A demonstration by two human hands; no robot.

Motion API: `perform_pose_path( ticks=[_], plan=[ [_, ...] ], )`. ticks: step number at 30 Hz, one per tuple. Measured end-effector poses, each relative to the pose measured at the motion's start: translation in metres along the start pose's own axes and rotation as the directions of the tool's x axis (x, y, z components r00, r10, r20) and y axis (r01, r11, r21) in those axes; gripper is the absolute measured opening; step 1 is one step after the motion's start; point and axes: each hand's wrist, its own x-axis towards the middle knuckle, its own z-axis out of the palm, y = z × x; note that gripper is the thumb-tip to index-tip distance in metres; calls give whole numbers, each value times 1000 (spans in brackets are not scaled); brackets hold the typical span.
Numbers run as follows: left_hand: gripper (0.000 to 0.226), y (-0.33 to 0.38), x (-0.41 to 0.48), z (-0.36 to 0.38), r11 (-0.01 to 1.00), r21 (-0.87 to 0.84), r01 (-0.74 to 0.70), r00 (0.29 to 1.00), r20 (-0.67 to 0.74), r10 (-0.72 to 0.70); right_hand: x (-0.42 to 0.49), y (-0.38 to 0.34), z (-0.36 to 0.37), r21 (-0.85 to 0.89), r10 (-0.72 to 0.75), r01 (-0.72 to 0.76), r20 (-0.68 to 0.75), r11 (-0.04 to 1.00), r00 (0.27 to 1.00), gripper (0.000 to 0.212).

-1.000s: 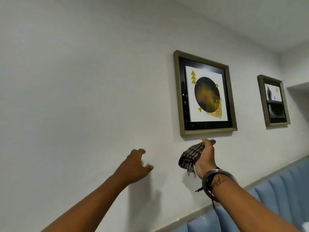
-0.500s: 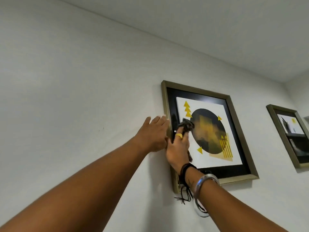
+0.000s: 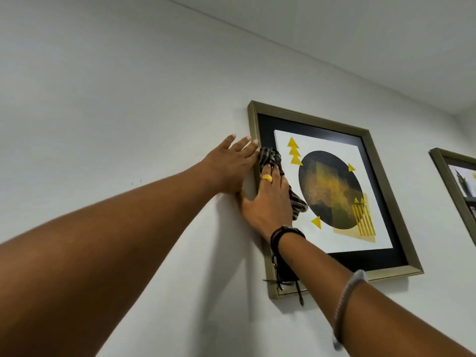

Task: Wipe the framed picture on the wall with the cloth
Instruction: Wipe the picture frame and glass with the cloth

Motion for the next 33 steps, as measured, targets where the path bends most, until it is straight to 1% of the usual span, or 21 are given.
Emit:
perform_pose_path(
  ticks=[3, 6, 8, 10, 12, 16, 19, 22, 26, 28, 30, 33],
  plan=[
    [75, 5, 0, 4, 999, 41, 8, 999, -38, -6, -33, 11, 4, -30, -13, 12, -32, 999, 999, 91],
    [69, 10, -1, 2, 998, 54, 25, 998, -54, -22, -69, 22, 4, -36, -23, 22, -13, 999, 1000, 92],
    [66, 14, 0, -2, 994, 106, 29, 998, -64, -22, -85, 28, 4, -32, -37, 36, -11, 999, 999, 91],
    [62, 17, 1, -9, 983, 184, 16, 997, -75, -2, -88, 29, 4, -53, -52, 50, -28, 997, 998, 90],
    [58, 19, 3, -15, 978, 208, 16, 998, -61, -3, -71, 22, 3, -64, -53, 51, -32, 997, 998, 91],
    [58, 17, 2, -13, 985, 170, 41, 998, -47, -34, -8, 9, -6, -8, -56, 56, 31, 998, 998, 93],
    [57, 9, -1, -12, 988, 150, 32, 998, -52, -24, 8, 6, -9, -22, -62, 63, 53, 998, 997, 94],
    [59, 10, -2, -12, 993, 116, -16, 998, -64, 24, -15, 15, -8, 0, -67, 68, 71, 998, 995, 95],
    [71, 15, -2, -6, 994, -112, -6, 999, -37, 2, -68, 36, -7, 19, -78, 77, 69, 997, 995, 92],
    [73, 15, -1, -4, 983, -185, -4, 999, -33, -2, -95, 47, -7, 36, -81, 78, 79, 996, 994, 89],
    [81, 14, -1, -2, 980, -201, 2, 999, -34, -9, -115, 58, -8, 40, -94, 90, 98, 995, 991, 86],
    [100, 21, -4, 3, 983, -183, 13, 999, -48, -22, -124, 68, -11, 35, -104, 101, 132, 994, 986, 84]
  ],
)
